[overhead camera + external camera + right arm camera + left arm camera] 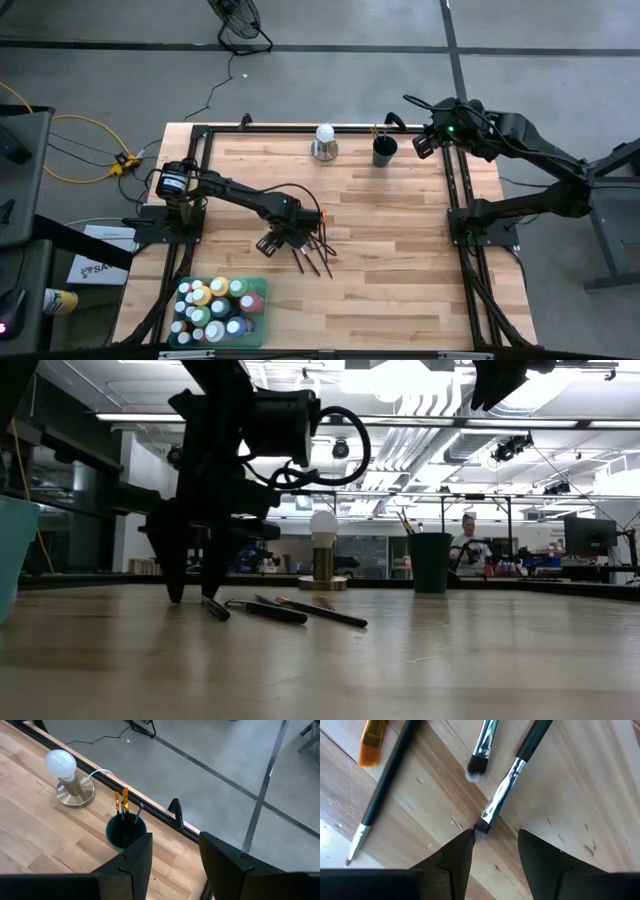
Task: Pick & Place Paint Supplies
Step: Put the silver paint brush into the black cup
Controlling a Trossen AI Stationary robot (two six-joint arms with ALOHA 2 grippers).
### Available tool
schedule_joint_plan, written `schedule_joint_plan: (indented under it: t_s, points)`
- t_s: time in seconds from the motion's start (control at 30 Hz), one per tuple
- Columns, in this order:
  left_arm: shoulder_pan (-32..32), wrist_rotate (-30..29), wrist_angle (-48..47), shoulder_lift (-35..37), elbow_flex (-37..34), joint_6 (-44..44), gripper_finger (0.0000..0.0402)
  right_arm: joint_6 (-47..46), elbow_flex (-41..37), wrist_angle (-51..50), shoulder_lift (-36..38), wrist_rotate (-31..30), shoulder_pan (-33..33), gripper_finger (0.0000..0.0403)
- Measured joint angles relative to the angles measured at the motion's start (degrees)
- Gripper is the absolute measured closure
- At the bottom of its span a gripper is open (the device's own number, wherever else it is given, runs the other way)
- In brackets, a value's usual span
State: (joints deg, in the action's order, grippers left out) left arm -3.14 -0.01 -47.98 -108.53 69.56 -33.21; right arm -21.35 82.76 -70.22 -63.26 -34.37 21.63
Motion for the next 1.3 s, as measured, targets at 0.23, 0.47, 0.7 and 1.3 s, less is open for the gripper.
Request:
schedule_joint_plan:
  t_s: [0.23, 0.47, 0.7, 1.3]
  points:
    - [0.0, -0.6, 1.3, 0.0, 0.0, 2.7, 0.0243, -0.2, 0.0, 0.0, 0.0, 0.0, 0.0, 0.0247]
    - [0.1, 0.3, 0.3, -0.1, 0.2, 14.3, 0.0243, -0.9, 0.0, 0.0, 0.0, 0.1, 0.0, 0.0247]
    - [0.1, 0.7, -1.4, -0.2, 0.2, 23.1, 0.0243, -0.9, 0.0, -0.1, 0.0, 0.1, 0.0, 0.0247]
    - [0.1, -3.2, -3.4, -0.2, 0.0, 33.5, 0.0243, -0.9, 0.0, -0.1, 0.0, 1.4, 0.0, 0.0247]
